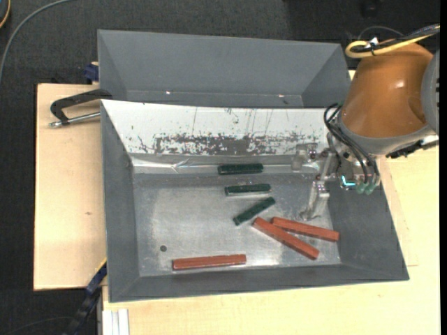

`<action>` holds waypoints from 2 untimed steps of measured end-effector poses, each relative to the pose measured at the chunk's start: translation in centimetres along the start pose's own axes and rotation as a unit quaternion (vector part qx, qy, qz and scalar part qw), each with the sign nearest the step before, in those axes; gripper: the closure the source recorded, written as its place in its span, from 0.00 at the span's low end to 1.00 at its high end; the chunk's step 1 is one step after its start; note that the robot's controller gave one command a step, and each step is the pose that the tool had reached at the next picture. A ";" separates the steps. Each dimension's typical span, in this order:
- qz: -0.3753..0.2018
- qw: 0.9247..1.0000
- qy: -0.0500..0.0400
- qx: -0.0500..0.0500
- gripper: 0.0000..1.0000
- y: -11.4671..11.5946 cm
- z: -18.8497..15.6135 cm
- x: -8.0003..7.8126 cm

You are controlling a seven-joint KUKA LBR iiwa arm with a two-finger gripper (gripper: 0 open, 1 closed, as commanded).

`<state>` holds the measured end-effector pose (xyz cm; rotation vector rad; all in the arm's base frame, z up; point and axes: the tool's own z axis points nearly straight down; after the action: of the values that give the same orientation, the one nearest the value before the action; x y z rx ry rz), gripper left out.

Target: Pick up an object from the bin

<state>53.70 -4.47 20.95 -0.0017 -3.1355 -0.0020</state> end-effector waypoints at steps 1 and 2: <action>0.001 1.000 0.000 0.000 0.00 -1.4 13.0 0.2; 0.000 1.000 -0.004 0.000 1.00 -1.4 12.6 0.0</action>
Offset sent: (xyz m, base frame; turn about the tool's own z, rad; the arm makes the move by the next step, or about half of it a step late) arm -0.0017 -0.0146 -0.1268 -0.0002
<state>53.61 -5.85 8.34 -0.0004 -3.1427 -0.0005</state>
